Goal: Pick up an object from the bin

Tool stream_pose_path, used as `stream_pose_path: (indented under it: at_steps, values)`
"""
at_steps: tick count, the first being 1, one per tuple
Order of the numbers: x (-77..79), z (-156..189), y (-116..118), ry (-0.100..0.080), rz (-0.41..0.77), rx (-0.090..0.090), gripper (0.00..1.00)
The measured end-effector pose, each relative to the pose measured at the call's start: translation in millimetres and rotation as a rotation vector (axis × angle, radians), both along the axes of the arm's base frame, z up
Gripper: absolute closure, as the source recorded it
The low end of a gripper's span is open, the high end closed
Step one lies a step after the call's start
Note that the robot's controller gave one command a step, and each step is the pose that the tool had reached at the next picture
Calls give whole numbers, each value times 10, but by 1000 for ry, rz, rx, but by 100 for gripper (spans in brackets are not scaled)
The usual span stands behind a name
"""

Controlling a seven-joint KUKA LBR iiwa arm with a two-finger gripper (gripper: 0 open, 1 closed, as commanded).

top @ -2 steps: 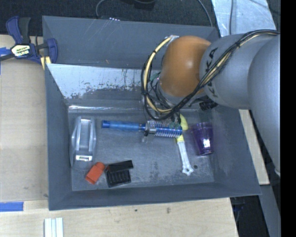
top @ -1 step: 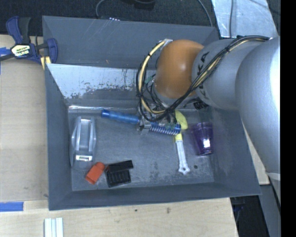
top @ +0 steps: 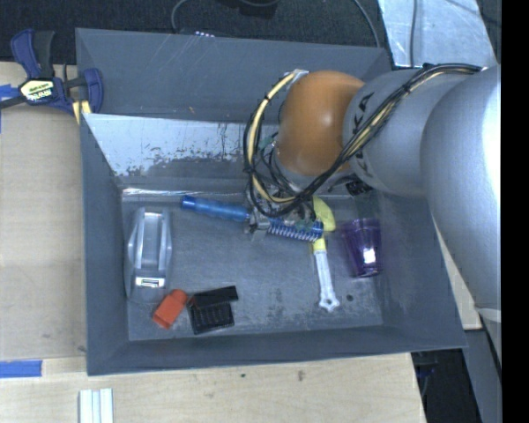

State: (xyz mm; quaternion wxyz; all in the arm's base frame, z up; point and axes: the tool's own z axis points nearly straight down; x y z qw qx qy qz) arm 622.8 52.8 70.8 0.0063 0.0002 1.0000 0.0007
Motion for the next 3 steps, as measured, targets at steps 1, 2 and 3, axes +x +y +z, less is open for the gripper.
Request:
stream_pose_path:
  at_steps: [1,2,3]
  values:
    - [-65,192,12,0,-24,0,100]
    - [-127,670,17,1,-19,0,100]
    - [-106,984,20,-5,-21,0,100]
